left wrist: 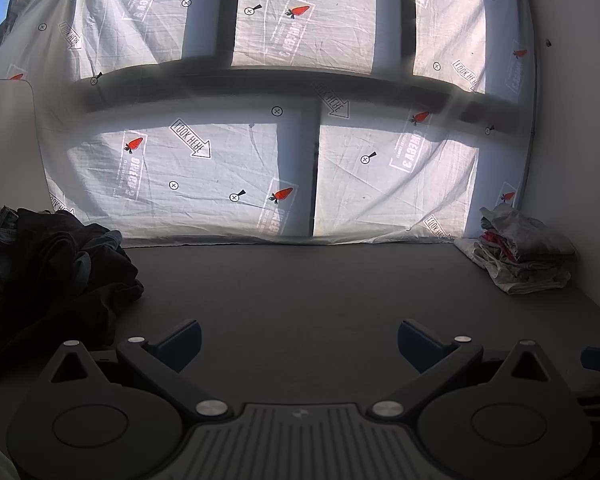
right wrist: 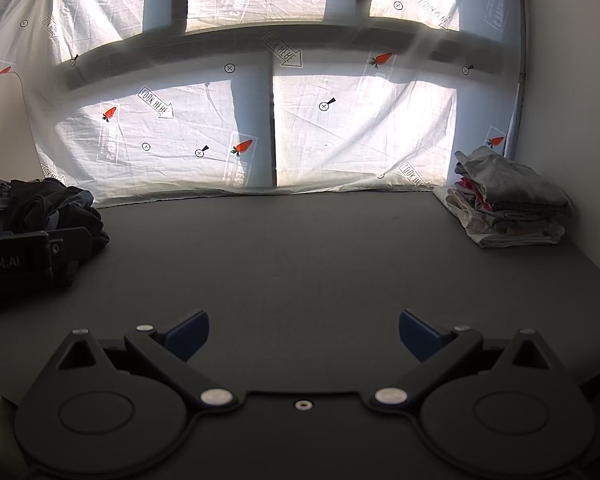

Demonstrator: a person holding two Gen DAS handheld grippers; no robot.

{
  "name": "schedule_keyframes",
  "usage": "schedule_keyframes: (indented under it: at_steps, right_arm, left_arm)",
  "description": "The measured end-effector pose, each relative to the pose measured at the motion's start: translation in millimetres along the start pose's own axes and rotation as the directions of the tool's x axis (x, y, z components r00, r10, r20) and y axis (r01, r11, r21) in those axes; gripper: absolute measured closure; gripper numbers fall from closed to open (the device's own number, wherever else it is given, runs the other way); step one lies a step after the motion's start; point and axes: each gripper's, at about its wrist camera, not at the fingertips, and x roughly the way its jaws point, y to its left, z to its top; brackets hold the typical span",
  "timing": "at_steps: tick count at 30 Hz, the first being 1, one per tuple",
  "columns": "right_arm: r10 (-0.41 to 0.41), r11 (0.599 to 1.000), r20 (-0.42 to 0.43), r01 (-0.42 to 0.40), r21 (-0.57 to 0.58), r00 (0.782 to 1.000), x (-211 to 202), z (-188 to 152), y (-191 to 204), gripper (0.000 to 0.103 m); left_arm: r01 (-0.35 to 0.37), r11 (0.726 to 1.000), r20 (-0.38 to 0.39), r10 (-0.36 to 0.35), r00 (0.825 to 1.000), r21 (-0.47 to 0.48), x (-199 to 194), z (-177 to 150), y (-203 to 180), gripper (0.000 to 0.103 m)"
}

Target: Fold clothes

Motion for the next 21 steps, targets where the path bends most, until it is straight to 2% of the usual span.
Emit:
schedule_keyframes:
  at_steps: [21]
  right_arm:
    - [-0.001, 1.000, 0.009, 0.001, 0.006, 1.000, -5.1, -1.4, 0.0, 0.000]
  left_arm:
    - [0.001, 1.000, 0.002, -0.001, 1.000, 0.003, -4.9, -0.4, -0.9, 0.000]
